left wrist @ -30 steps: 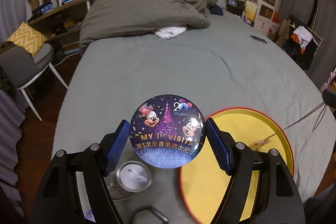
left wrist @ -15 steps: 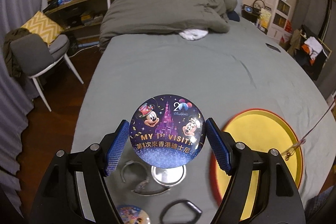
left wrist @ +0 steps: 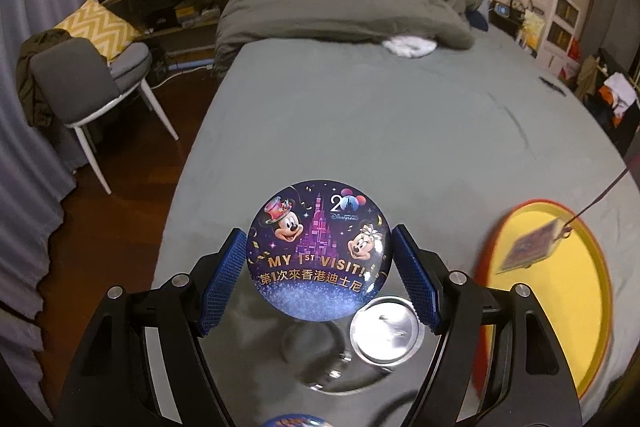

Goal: Organize jewelry
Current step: 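Lift the badge and pink-cord card out of the tray over the bedspread, then lower both items onto the bedspread and open both tools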

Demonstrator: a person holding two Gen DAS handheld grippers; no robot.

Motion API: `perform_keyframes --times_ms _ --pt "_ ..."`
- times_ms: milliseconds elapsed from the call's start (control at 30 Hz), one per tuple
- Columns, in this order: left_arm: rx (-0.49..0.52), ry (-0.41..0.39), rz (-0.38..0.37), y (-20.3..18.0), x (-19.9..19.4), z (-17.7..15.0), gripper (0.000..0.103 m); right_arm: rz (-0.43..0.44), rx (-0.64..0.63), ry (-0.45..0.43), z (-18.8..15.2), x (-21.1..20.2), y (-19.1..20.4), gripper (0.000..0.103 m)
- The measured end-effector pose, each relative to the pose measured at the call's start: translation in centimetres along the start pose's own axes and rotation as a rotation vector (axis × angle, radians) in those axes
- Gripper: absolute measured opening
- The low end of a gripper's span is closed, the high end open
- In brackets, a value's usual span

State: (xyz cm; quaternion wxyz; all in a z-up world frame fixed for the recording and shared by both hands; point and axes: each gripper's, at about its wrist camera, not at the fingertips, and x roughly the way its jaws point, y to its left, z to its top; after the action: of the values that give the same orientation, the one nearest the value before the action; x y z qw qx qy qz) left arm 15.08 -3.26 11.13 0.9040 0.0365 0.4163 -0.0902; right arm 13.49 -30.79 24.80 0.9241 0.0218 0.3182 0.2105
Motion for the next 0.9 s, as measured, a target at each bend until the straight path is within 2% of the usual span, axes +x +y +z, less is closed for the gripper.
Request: perform_keyframes --times_ms 267,400,633,767,900 --pt "-0.031 0.035 0.028 2.4 3.6 0.1 0.072 0.035 -0.014 0.088 -1.0 9.0 2.7 0.006" --pt "-0.059 0.074 0.007 2.9 5.8 -0.3 0.072 0.044 -0.008 0.14 -2.4 12.9 3.3 0.006" --pt "-0.051 0.141 0.024 3.0 8.6 -1.9 0.072 0.024 0.022 0.247 -5.9 19.7 2.6 0.006" --pt "-0.05 0.142 0.015 3.0 8.8 -1.9 0.072 0.0 0.045 0.305 -7.4 22.6 1.7 0.006" --pt "-0.09 0.154 0.005 3.7 9.2 -2.1 0.072 -0.02 0.062 0.357 -8.8 24.7 1.1 0.006"
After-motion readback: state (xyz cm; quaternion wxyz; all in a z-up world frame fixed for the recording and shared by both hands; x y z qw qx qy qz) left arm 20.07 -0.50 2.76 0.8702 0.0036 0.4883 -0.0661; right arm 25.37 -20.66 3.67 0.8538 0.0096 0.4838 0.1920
